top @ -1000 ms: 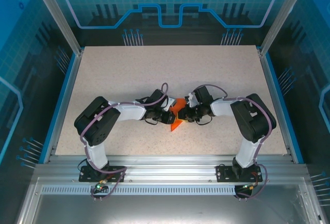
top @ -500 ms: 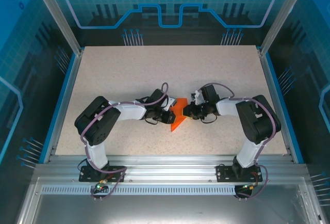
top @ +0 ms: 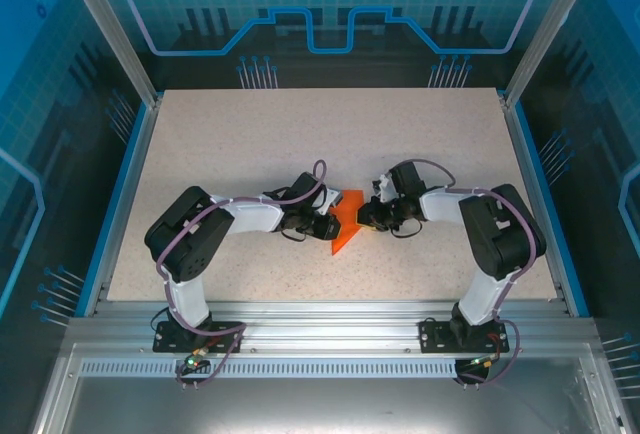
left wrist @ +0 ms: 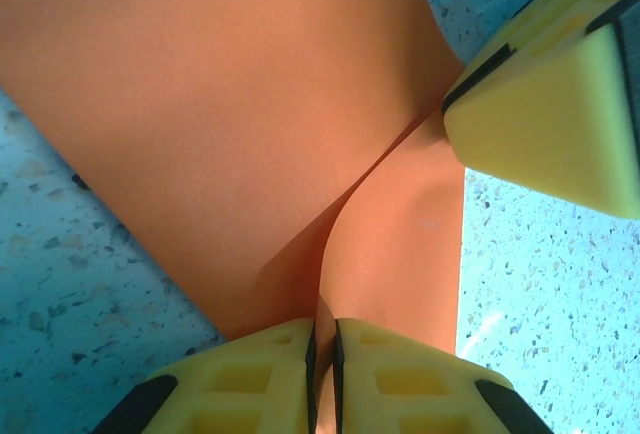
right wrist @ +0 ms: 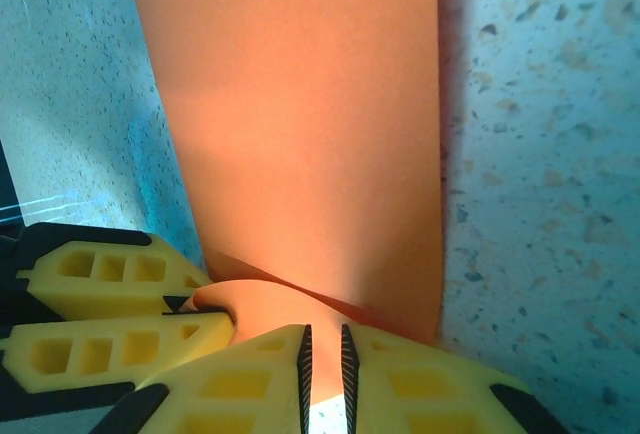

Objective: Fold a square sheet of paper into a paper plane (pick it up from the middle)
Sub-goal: Third fold the triangle at the center of the table.

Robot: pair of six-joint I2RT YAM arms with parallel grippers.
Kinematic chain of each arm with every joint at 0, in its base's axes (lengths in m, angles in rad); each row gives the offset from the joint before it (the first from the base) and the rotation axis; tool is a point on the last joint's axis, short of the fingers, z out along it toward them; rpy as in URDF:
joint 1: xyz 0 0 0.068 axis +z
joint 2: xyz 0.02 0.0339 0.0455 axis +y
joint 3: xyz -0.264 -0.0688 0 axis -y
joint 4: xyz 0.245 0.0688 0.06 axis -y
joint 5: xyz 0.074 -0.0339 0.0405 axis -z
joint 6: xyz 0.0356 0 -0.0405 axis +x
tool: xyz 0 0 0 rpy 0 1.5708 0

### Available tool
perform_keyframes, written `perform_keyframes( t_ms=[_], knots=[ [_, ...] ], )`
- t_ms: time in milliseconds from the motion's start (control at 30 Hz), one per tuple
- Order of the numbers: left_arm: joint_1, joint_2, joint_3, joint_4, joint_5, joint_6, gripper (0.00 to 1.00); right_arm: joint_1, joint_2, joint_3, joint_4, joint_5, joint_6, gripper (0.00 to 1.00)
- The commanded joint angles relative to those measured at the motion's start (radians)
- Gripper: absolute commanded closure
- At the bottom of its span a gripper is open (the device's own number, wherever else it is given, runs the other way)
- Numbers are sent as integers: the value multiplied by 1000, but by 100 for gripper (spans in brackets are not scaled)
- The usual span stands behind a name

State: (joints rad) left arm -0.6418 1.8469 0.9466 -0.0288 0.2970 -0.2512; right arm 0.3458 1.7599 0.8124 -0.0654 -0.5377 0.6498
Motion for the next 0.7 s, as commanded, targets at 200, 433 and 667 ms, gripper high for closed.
perform_keyframes(
  t_ms=[200, 433, 667],
  knots=[
    [11, 41, -5, -59, -19, 24, 84, -19, 72, 21, -28, 51, -13, 82],
    [13, 43, -3, -64, -21, 23, 84, -8, -24, 5, -63, 47, -16, 82],
    [18, 47, 0, -56, -15, 14, 84, 68, -141, -81, 47, 13, 73, 83]
  ],
)
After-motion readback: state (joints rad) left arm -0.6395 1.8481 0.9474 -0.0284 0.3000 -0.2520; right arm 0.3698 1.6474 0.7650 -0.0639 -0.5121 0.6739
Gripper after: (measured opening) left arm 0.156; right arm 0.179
